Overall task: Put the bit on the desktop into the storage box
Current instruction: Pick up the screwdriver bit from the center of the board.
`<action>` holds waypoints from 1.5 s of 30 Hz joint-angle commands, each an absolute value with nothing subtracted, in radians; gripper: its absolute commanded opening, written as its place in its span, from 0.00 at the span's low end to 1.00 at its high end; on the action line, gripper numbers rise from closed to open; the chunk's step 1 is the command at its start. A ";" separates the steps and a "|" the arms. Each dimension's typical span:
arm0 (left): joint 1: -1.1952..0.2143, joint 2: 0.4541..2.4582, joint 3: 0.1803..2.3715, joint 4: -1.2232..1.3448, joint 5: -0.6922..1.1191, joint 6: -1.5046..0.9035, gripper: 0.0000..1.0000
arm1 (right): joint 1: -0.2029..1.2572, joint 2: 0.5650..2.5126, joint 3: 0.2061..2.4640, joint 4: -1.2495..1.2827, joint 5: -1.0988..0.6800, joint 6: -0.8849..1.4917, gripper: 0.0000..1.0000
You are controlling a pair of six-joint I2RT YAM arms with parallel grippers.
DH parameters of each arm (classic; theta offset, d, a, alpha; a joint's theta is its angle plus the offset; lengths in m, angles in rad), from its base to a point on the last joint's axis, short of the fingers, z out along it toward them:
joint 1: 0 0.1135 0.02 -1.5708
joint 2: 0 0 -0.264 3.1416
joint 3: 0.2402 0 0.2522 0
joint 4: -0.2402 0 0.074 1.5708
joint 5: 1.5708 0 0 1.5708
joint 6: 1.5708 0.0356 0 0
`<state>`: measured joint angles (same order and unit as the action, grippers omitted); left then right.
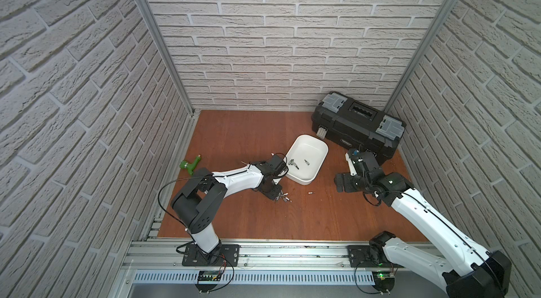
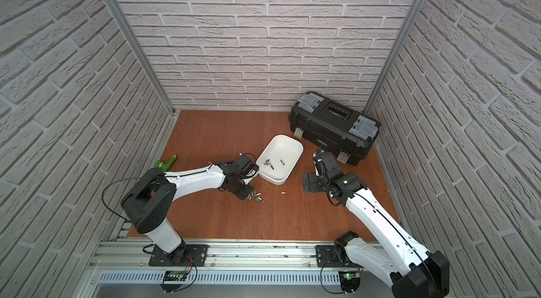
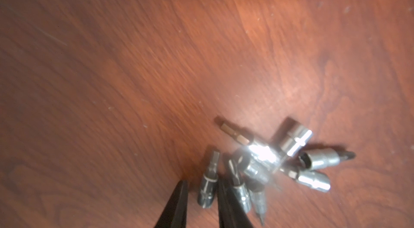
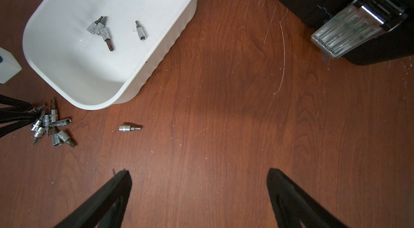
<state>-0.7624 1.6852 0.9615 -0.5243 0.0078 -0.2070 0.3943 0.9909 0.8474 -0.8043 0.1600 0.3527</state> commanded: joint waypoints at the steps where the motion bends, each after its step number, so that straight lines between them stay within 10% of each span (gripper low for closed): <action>1: -0.767 1.699 0.949 -0.504 0.014 -0.215 0.28 | 0.385 0.986 0.850 -0.791 0.163 0.360 0.99; 25: -0.763 1.546 0.950 -0.560 -0.032 -0.209 0.19 | 0.385 0.961 0.867 -0.787 0.161 0.372 0.99; 45: -0.753 1.681 0.983 -0.527 0.033 -0.198 0.31 | 0.384 0.953 0.868 -0.801 0.182 0.364 0.99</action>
